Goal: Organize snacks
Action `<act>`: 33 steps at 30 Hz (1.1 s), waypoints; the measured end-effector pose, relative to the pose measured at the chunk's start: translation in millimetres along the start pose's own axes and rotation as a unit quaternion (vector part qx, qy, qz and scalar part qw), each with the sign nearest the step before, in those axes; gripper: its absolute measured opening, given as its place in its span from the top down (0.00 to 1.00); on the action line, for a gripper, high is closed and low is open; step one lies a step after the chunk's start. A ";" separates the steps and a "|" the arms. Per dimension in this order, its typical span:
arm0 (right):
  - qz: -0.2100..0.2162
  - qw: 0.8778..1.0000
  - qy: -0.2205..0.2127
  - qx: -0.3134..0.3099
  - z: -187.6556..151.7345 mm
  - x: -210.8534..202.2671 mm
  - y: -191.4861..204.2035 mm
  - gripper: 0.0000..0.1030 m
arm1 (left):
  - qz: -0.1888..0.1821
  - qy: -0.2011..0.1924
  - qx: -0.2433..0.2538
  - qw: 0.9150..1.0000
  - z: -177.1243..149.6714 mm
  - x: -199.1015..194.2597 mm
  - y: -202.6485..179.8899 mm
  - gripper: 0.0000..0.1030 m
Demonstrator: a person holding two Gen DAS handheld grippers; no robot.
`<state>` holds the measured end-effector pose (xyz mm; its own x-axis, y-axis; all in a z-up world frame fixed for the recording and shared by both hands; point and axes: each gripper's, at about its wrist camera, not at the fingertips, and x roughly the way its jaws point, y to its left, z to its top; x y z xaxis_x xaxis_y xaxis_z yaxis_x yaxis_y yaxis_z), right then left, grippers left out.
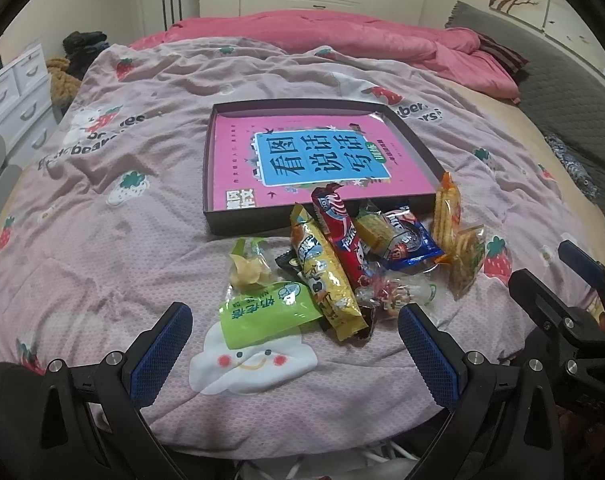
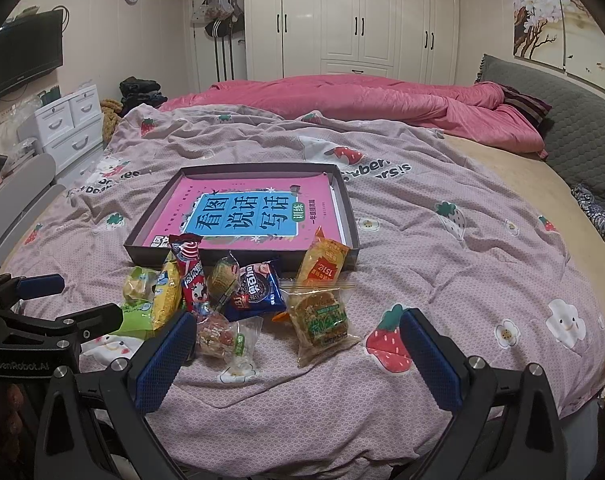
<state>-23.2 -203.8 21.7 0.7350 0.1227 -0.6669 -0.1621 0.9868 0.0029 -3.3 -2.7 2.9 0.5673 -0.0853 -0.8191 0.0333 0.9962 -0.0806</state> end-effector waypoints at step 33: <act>0.000 1.000 0.001 0.001 0.2 0.1 -0.5 0.00 | -0.008 0.000 0.010 1.000 -1.4 -1.8 -3.6 0.01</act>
<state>-22.9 -204.3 21.8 0.7342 0.1228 -0.6678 -0.1610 0.9869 0.0045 -5.6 -6.2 3.9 0.5662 -0.1014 -0.8180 0.0583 0.9948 -0.0830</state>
